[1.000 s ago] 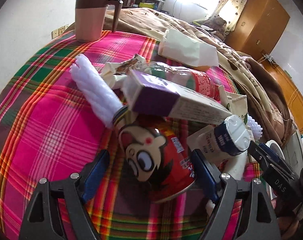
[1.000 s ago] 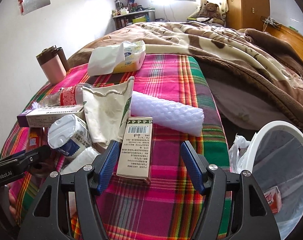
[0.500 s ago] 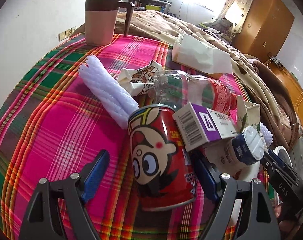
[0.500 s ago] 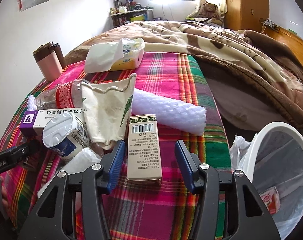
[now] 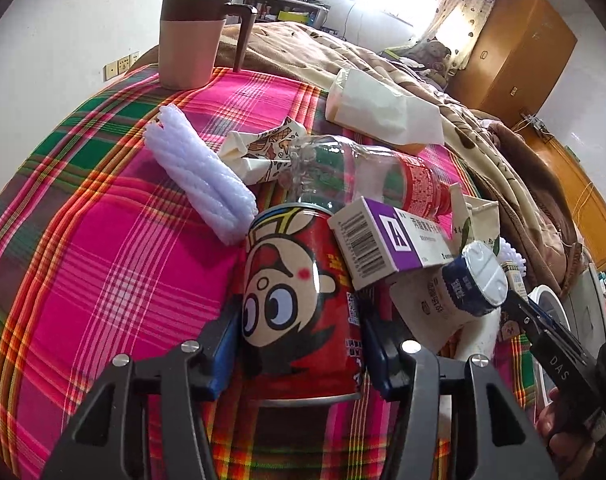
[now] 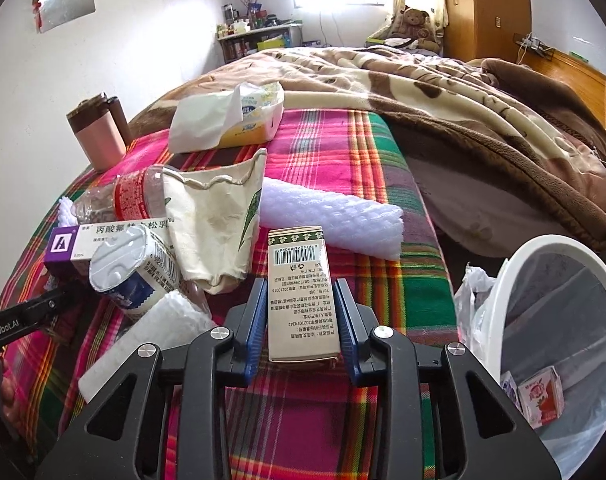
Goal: Collect trash
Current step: 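Grasp the beige medicine box with the right tool while the left tool grasps the red cartoon can, then carry the medicine box with the right tool while the left tool drops the can in the wastebasket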
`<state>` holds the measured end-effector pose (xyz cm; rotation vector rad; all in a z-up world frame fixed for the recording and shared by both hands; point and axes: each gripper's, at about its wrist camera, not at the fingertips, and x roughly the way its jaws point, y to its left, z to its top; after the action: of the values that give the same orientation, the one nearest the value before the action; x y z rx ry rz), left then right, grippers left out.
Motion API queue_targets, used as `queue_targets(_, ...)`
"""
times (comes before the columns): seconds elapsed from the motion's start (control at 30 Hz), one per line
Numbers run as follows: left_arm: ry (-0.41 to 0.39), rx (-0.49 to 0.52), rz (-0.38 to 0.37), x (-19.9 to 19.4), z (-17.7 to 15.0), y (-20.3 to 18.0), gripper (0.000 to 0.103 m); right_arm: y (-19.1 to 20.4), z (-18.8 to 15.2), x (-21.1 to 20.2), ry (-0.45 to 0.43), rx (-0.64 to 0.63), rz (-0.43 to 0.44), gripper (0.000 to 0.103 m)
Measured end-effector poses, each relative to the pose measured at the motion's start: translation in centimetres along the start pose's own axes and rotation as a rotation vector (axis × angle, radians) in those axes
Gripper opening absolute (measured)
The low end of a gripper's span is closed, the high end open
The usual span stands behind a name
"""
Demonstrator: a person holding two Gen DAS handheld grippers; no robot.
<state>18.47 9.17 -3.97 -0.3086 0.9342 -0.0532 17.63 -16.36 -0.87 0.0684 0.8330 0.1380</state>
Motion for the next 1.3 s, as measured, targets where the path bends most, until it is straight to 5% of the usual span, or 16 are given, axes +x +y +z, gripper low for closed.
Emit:
queue_targets(0.73, -0.069, 0.040, -0.022, -4.8, -3.4, -0.9, 0.055, 0.2, -1.7, -3.9, -0.064, 0.039, 0.087, 0.033)
queue_targets(1.3, -0.156, 0.222, -0.111, -8.4, -4.4, -8.4, 0.055, -2.5, -2.5, -9.0, -0.184, 0.085, 0.051, 0.033)
